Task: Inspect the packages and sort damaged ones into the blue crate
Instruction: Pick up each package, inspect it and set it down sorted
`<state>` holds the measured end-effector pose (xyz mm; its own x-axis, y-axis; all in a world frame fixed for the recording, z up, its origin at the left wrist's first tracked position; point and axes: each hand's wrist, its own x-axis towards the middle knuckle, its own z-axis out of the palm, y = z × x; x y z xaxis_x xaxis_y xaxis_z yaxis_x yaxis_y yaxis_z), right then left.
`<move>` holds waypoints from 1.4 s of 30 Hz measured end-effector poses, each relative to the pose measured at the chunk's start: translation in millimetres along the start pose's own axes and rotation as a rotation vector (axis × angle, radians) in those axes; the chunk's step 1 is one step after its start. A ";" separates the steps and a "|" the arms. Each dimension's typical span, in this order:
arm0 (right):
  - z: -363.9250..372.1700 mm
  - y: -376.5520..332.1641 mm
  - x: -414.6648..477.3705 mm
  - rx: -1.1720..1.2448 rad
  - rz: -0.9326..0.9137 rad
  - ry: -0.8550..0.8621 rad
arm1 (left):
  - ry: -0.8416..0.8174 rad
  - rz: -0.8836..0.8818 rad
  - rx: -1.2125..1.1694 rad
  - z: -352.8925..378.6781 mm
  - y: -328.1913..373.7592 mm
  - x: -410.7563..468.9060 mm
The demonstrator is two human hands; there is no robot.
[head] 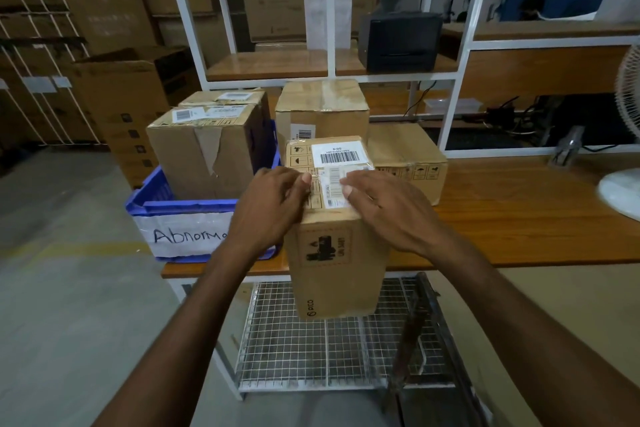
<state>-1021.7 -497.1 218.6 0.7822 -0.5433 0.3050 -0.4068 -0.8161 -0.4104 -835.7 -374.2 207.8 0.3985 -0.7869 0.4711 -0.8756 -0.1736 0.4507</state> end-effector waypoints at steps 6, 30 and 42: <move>8.3 -5.5 27.1 -0.185 0.014 -0.064 | -0.375 -0.001 0.275 5.7 -0.6 27.5; 26.6 -4.6 12.0 0.426 0.276 0.215 | -0.121 -0.259 -0.595 12.1 -1.8 -26.7; 53.9 -3.2 -45.0 0.370 0.067 0.429 | -0.001 -0.132 -0.392 10.6 9.6 -61.2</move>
<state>-1030.2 -459.4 159.9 0.4677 -0.6857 0.5578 -0.1962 -0.6958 -0.6909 -871.3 -334.0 175.3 0.4997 -0.7739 0.3891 -0.6466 -0.0344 0.7620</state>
